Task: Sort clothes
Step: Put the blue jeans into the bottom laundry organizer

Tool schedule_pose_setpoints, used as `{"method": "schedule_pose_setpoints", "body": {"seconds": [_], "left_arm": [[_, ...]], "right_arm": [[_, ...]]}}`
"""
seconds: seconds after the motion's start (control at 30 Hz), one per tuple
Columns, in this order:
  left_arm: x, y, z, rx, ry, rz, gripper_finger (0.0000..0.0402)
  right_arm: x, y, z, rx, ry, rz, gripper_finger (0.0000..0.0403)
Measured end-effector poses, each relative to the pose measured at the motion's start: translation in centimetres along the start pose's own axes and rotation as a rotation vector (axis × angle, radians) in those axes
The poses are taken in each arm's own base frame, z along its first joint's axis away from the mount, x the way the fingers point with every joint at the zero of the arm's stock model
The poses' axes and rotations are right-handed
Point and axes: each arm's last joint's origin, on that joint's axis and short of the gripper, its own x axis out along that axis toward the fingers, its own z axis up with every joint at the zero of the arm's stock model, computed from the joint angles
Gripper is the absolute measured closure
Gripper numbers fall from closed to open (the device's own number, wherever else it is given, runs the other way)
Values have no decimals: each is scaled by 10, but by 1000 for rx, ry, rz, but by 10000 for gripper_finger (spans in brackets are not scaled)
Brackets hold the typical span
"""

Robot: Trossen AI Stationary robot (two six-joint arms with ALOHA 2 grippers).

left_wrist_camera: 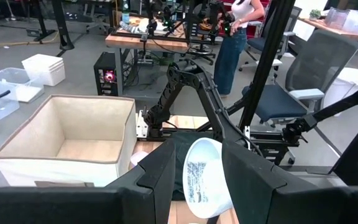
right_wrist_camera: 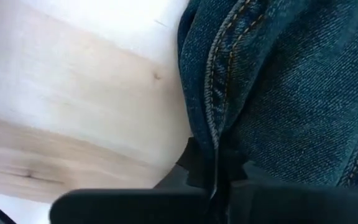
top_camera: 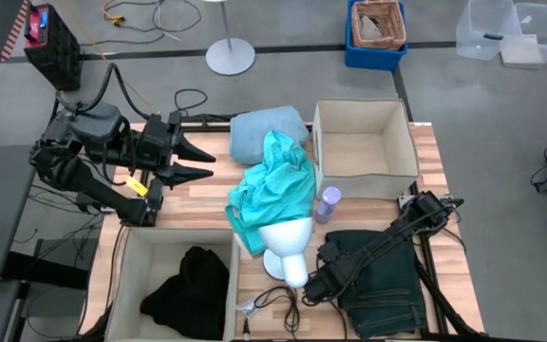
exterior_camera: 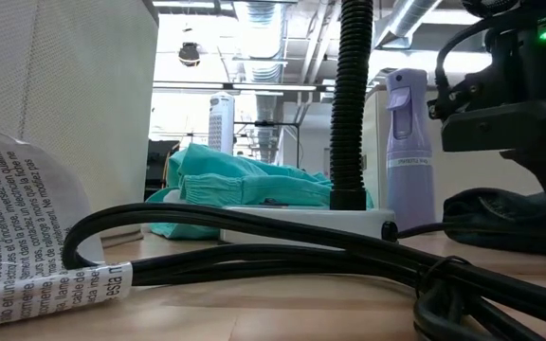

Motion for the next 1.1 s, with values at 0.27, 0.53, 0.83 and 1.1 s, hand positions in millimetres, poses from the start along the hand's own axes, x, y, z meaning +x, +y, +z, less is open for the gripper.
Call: {"method": "schedule_pose_setpoints", "body": {"seconds": [0.27, 0.53, 0.83, 1.1], "left_arm": [[0, 0, 0, 0, 0, 0, 276], [0, 0, 0, 2, 0, 0, 276], [0, 0, 0, 18, 0, 0, 276], [0, 0, 0, 30, 0, 0, 276]], "right_arm": [[-18, 3, -10, -30, 9, -10, 401], [-59, 0, -26, -84, -20, -28, 402], [-109, -13, -42, -129, -62, -39, 403], [-114, -15, -48, -104, -85, -8, 403]]}}
